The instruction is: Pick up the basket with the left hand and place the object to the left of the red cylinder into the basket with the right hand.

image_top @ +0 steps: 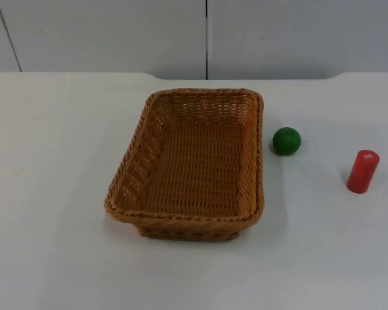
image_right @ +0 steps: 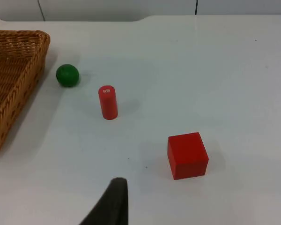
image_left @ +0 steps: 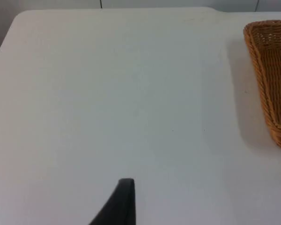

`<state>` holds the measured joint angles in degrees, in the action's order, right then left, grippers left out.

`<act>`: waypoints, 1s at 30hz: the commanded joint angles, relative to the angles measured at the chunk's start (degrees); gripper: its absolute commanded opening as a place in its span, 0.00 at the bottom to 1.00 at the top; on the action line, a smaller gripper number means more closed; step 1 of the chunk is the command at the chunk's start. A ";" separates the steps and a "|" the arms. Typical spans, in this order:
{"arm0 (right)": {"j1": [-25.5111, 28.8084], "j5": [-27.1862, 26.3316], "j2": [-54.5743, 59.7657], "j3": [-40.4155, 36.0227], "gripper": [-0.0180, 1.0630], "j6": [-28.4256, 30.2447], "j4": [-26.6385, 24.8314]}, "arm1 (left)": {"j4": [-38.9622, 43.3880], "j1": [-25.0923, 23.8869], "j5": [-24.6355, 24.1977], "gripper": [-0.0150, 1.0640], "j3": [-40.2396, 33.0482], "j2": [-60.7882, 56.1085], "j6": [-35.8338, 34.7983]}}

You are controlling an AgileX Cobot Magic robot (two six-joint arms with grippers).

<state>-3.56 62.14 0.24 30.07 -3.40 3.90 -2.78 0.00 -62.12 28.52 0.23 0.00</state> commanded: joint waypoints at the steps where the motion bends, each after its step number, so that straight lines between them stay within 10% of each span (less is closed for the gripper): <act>1: 0.31 -0.80 -0.24 1.27 0.99 0.36 -0.85 | -0.31 -0.08 0.85 0.99 0.80 -0.23 -0.32; 30: 0.31 -19.69 40.38 12.15 0.99 1.27 -1.30 | -5.72 -0.08 18.83 0.99 13.58 45.56 1.46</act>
<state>-3.56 43.83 40.04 41.94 -2.58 2.97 -7.93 -0.02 -44.33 41.71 44.95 0.85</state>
